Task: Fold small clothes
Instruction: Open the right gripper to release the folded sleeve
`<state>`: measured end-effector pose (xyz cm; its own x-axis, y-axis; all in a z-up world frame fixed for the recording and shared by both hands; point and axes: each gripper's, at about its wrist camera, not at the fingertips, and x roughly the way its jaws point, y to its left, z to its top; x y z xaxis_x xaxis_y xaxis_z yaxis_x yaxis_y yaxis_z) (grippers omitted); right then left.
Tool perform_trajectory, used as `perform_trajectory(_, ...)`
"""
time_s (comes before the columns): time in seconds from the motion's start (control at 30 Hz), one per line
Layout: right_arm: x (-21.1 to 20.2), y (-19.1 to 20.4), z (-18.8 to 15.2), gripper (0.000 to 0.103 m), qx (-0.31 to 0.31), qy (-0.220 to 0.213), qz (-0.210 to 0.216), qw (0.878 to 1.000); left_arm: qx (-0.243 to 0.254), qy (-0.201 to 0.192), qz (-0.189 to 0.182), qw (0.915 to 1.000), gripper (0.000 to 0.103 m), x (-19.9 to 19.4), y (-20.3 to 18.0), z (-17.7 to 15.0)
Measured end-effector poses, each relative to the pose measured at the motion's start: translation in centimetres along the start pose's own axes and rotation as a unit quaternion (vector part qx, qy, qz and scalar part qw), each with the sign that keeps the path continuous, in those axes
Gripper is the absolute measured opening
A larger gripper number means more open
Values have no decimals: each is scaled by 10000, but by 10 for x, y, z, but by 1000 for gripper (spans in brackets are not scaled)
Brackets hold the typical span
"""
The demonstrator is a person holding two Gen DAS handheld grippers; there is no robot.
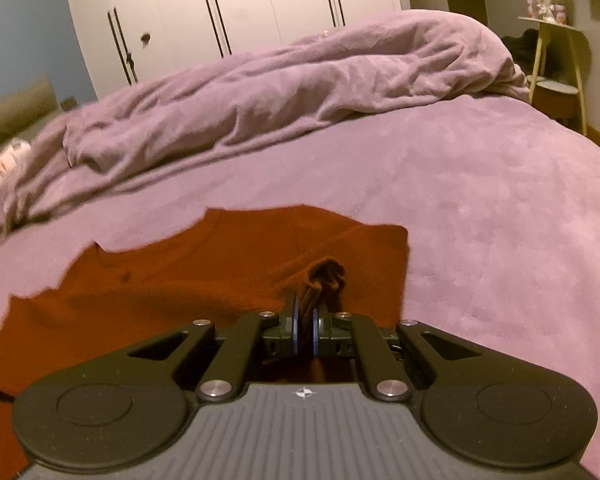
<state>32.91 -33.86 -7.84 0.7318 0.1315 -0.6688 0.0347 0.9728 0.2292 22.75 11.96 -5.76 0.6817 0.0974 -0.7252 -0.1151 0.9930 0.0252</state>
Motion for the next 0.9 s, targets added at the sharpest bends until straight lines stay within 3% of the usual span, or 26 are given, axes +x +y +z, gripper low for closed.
perform_trajectory(0.2, 2, -18, 2, 6, 478, 238, 430, 9976, 139, -193, 53, 9997, 81, -31, 7, 2)
perform_trajectory(0.27, -2, -24, 2, 12, 682, 312, 690, 9948, 96, -336, 51, 9994, 83, -41, 11, 7)
perform_trajectory(0.33, -5, -31, 2, 28, 1048, 295, 961, 9894, 23, -416, 26, 9991, 88, -42, 12, 15)
perform_trajectory(0.43, -1, -41, 4, 38, 1691, 284, 1204, 9778, -39, -330, -33, 9994, 88, -31, 4, 27)
perform_trajectory(0.57, 14, -45, 9, 37, 2038, 349, 1300, 9697, 7, -238, -165, 9996, 89, -10, -16, 37)
perform_trajectory(0.6, 18, -44, 9, 28, 2024, 387, 1268, 9703, 51, -228, -174, 9996, 89, -5, -22, 39)
perform_trajectory(0.63, 21, -41, 10, 12, 1930, 423, 1240, 9724, 87, -191, -172, 9996, 89, 1, -28, 40)
perform_trajectory(0.7, 24, -33, 13, 8, 1610, 506, 1117, 9793, 126, -168, -201, 9996, 89, 10, -39, 44)
perform_trajectory(0.83, 0, -16, 18, 7, 829, -273, 904, 9921, 202, -321, -139, 9992, 90, 21, -54, 49)
perform_trajectory(0.9, -5, -6, 18, 7, 364, -647, 499, 9960, 323, -326, 5, 9989, 90, 30, -61, 48)
